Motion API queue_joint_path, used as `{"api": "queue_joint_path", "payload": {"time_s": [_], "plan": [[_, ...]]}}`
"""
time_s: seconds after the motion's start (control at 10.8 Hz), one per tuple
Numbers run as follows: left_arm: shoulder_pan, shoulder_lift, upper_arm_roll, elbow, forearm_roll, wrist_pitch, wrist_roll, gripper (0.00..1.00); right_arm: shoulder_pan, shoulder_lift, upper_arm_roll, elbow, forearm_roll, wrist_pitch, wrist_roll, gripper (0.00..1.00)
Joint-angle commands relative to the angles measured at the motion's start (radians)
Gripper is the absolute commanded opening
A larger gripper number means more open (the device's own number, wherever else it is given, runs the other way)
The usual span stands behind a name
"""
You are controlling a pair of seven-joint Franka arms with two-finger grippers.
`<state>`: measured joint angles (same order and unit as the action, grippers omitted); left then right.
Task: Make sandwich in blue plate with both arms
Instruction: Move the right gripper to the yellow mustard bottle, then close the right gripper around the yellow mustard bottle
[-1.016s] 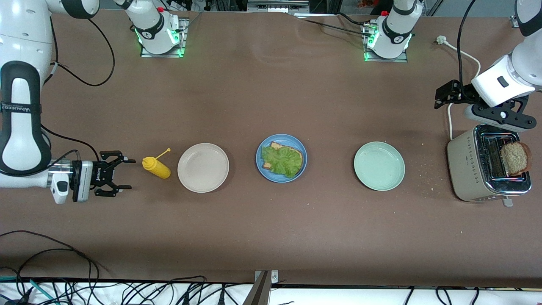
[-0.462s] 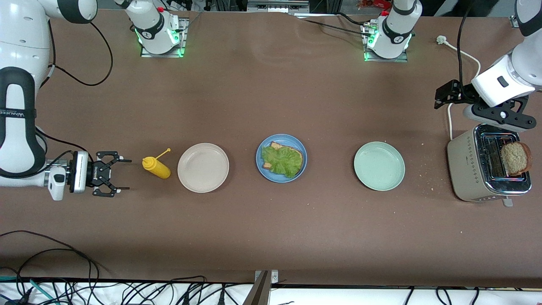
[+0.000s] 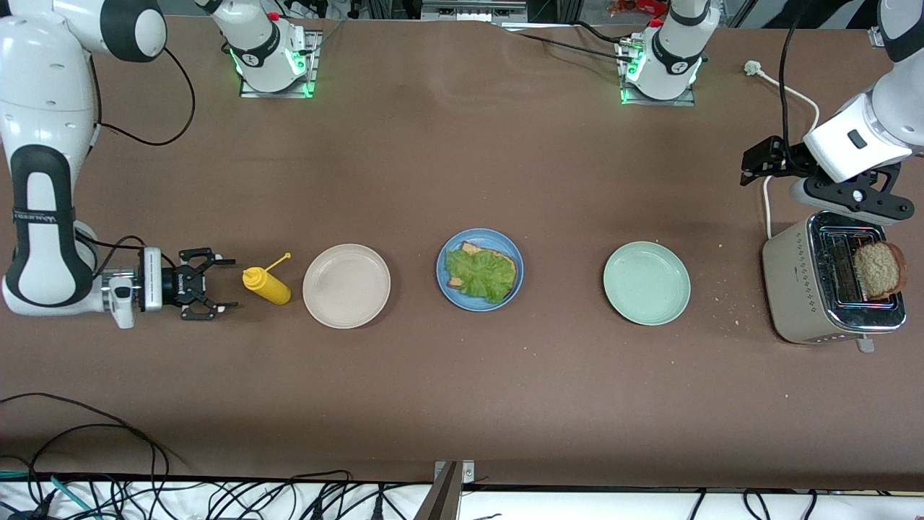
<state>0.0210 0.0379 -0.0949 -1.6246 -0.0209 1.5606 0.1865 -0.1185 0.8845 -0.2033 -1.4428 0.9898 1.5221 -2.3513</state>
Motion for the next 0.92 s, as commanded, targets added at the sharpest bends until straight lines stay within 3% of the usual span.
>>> {"api": "queue_joint_path", "payload": {"time_s": [0.0, 0.55, 0.83], "plan": [[0.002, 0.000, 0.001, 0.009, -0.020, 0.001, 0.016, 1.00, -0.010, 0.051, 0.005, 0.002, 0.068, -0.066, -0.089, 1.00], [0.002, 0.000, 0.001, 0.017, -0.020, 0.001, 0.015, 1.00, 0.022, 0.091, 0.019, 0.007, 0.167, -0.024, -0.114, 1.00], [-0.003, 0.004, 0.000, 0.026, -0.020, 0.001, 0.008, 1.00, 0.037, 0.103, 0.019, 0.005, 0.168, -0.005, -0.129, 1.00]]}}
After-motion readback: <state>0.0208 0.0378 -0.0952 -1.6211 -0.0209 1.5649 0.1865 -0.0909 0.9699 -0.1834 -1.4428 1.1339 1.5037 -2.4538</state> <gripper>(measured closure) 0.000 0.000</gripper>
